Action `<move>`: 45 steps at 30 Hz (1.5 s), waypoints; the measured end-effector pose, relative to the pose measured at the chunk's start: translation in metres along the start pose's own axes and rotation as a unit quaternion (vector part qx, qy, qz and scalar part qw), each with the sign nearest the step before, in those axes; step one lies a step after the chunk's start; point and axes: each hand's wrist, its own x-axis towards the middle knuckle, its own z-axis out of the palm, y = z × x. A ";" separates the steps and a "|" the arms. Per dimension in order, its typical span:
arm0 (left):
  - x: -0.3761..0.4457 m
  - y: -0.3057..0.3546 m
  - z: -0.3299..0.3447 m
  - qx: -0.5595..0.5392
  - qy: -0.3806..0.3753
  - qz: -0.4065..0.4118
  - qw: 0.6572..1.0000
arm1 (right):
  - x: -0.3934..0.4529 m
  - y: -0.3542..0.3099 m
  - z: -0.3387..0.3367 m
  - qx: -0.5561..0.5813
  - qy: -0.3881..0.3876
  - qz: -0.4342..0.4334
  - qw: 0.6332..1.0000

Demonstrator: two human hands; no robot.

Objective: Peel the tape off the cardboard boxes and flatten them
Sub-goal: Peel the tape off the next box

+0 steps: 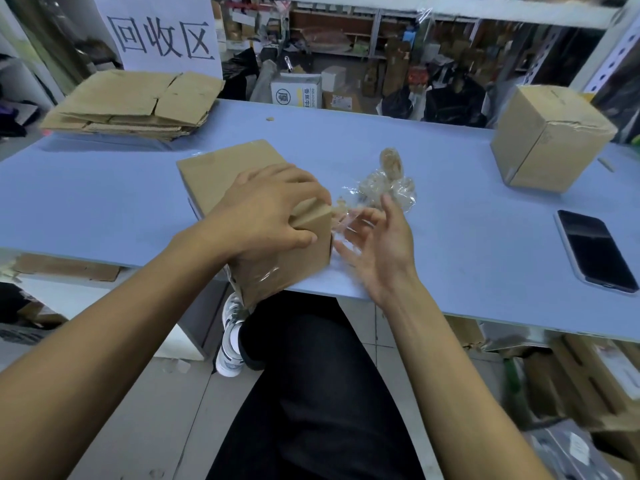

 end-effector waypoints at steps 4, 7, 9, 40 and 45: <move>0.004 0.001 0.002 0.005 0.004 0.012 1.000 | -0.010 0.003 0.000 -0.169 -0.037 -0.053 0.983; -0.002 -0.002 -0.003 -0.046 0.025 0.040 0.998 | -0.010 0.004 0.004 -0.180 -0.029 -0.069 0.981; -0.011 -0.005 -0.009 -0.100 0.084 0.047 0.990 | -0.012 -0.007 0.011 -0.174 -0.032 -0.082 0.981; -0.111 -0.024 0.000 -0.113 0.255 0.059 0.958 | -0.053 -0.032 0.079 -0.123 -0.197 -0.074 0.970; -0.105 -0.010 -0.007 -0.163 0.275 0.005 0.947 | -0.065 -0.032 0.068 -0.483 -0.218 -0.234 0.815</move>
